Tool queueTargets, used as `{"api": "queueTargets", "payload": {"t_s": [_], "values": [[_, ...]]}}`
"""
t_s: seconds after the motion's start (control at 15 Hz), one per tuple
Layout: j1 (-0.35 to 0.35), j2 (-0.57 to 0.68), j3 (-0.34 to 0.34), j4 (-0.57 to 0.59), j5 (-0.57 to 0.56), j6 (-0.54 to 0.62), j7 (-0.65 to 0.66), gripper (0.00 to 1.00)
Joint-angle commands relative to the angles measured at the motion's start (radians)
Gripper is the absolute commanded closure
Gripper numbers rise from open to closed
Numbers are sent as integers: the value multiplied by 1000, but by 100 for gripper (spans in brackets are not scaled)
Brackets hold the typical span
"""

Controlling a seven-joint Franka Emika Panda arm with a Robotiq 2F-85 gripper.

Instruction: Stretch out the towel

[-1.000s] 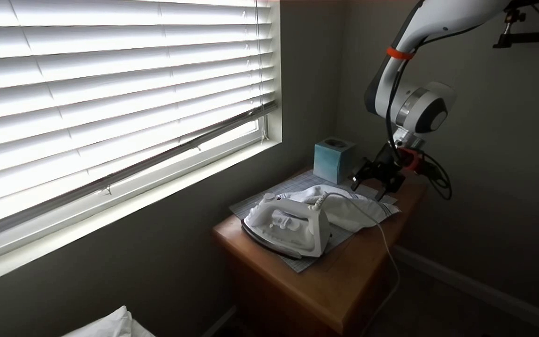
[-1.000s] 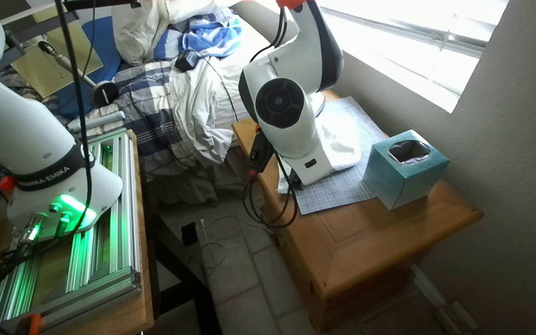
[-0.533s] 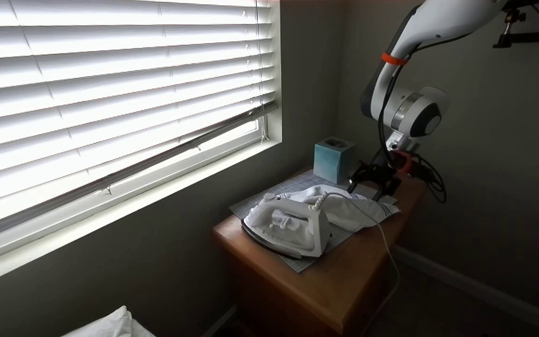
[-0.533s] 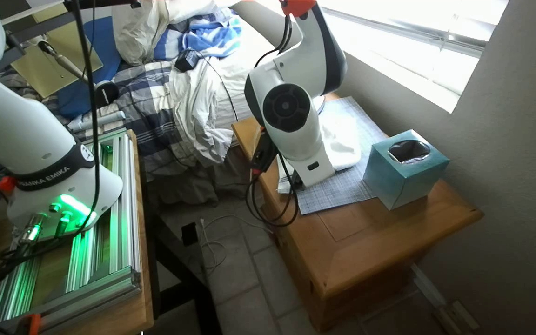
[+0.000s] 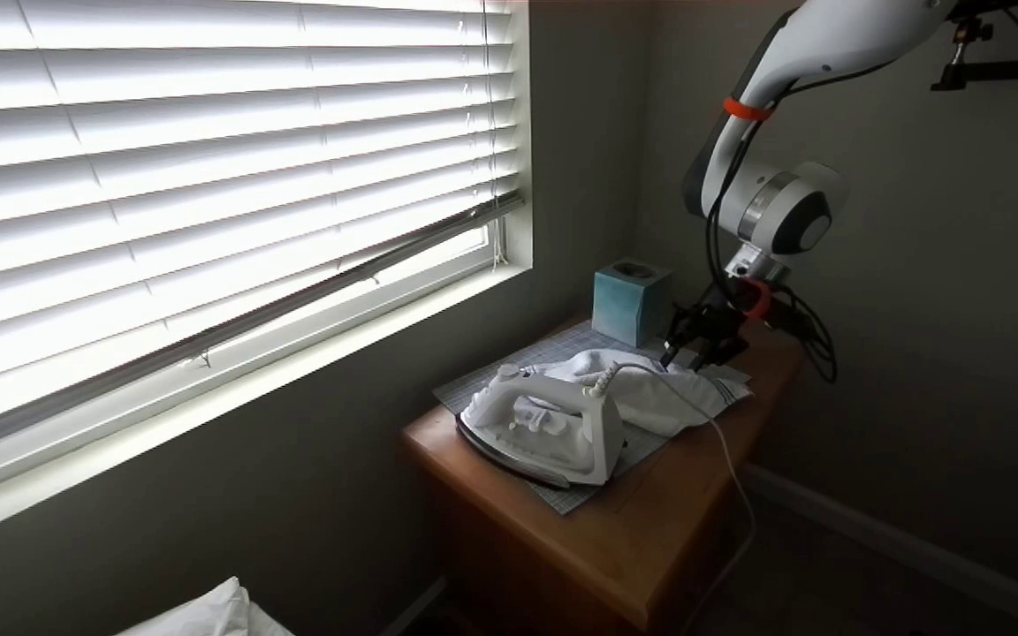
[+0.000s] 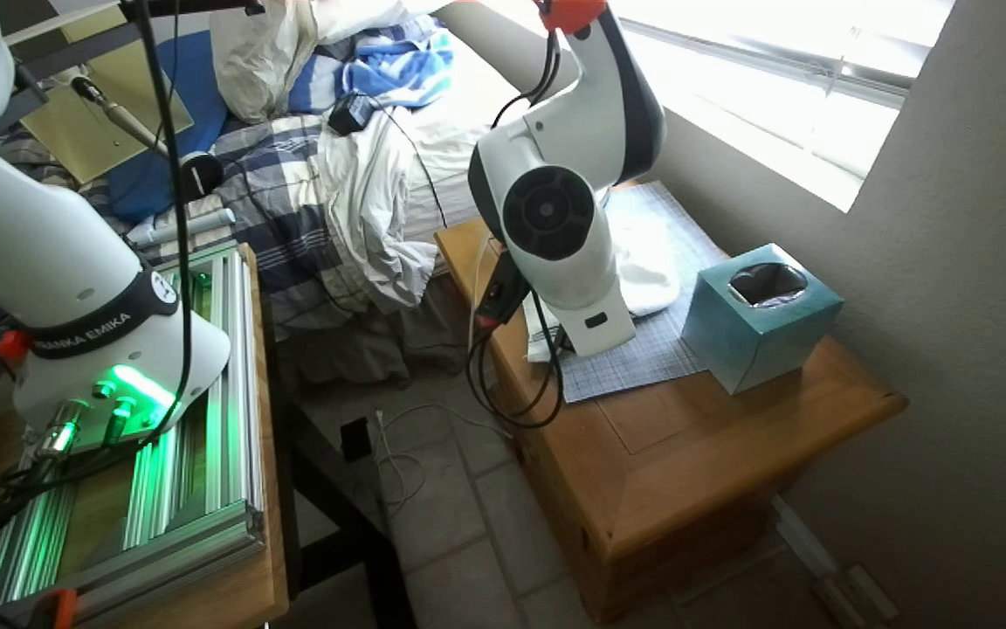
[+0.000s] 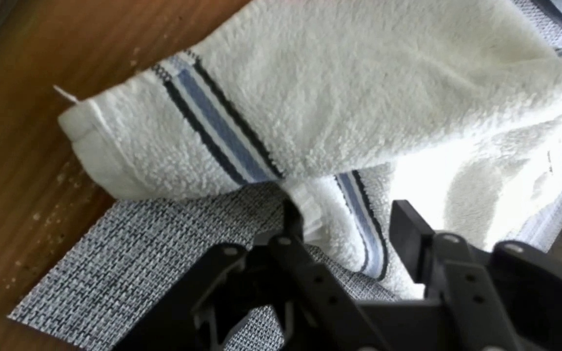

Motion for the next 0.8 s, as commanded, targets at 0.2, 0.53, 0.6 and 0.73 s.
{"api": "queueTargets", "payload": {"t_s": [0.2,0.53,0.6,0.73], "values": [[-45,3,15,23,-10,-48,39,99],[-45,-41,17,15,28,-37,-17,100],[-42,-55,15,13,42,-24,-39,100],[-32,-98,12,1,89,16,-120,100]]}}
